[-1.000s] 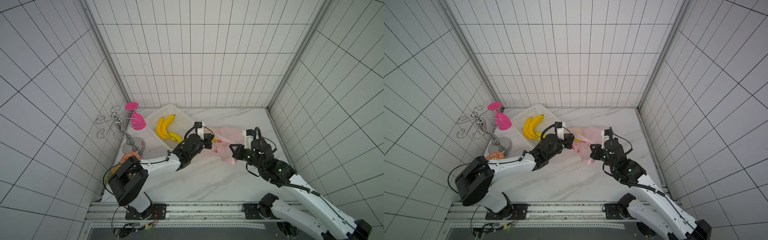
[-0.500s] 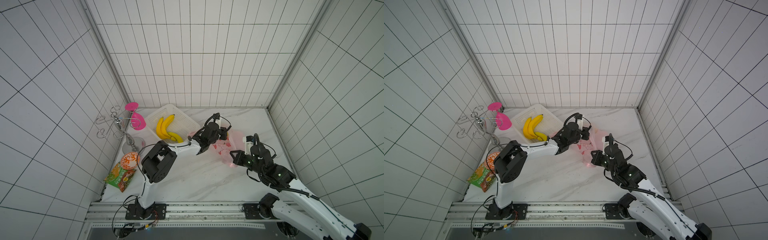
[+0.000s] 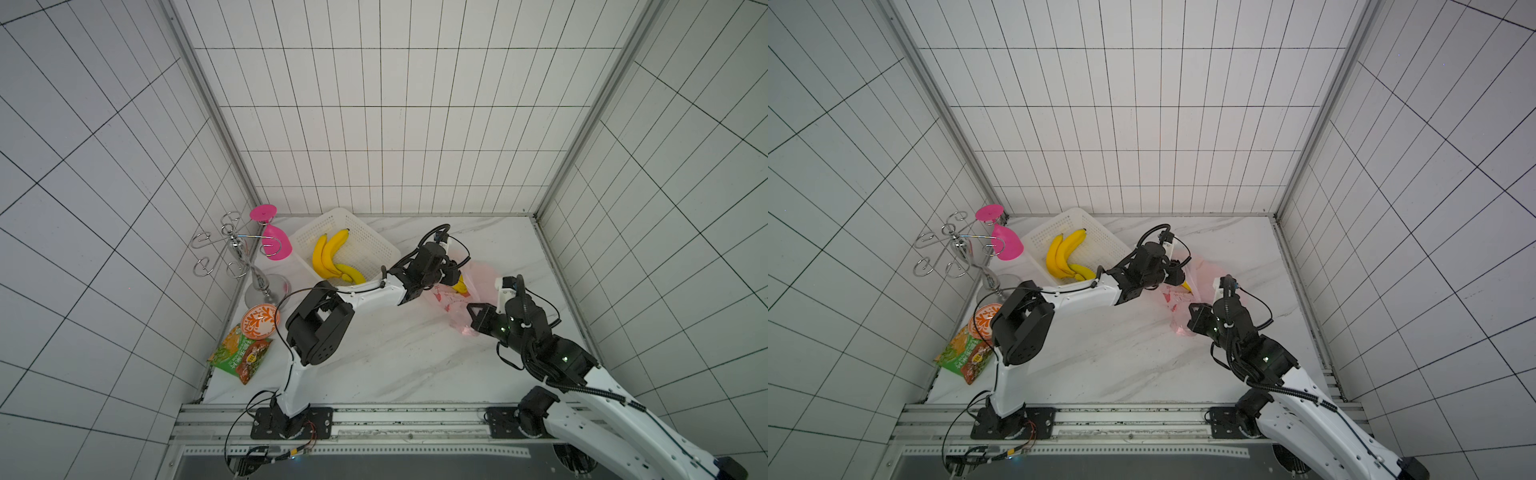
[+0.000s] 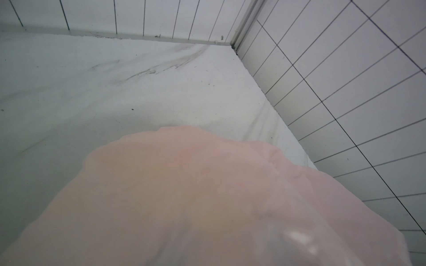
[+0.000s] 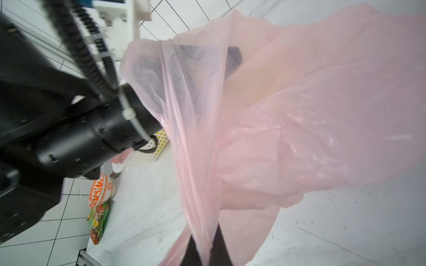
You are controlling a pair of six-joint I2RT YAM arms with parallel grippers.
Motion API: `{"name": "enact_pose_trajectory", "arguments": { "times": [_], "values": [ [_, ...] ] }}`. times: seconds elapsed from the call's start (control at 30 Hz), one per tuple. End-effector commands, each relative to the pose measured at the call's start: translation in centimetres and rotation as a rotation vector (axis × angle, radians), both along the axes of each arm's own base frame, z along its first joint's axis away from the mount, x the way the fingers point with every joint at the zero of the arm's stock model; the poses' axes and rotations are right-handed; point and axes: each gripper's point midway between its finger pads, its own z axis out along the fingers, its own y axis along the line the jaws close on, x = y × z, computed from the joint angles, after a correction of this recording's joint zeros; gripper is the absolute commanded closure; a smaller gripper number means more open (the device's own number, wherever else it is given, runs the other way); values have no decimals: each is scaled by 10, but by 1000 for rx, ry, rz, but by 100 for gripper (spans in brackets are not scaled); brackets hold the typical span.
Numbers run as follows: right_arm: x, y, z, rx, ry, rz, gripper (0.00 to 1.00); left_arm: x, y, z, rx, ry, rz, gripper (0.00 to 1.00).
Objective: Place the banana into a plastic bag & tie a knot
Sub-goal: Place the banana into the plastic bag, then pick up the banana from the basket.
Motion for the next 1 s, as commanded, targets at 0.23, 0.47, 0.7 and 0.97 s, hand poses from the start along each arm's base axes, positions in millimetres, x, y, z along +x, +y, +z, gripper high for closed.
{"name": "enact_pose_trajectory", "arguments": {
  "times": [0.23,0.47,0.7,0.97],
  "values": [
    [24,-22,20,-100,-44,-150,100,-92,55,74,-31,-46,-133,26],
    [29,-22,18,-130,-51,-138,100,-51,165,91,99,-61,212,24],
    [24,-20,9,-128,-39,-114,100,26,286,31,367,127,653,24],
    [20,-25,5,-134,-48,-117,100,59,311,-40,487,333,736,23]
  ]
}}
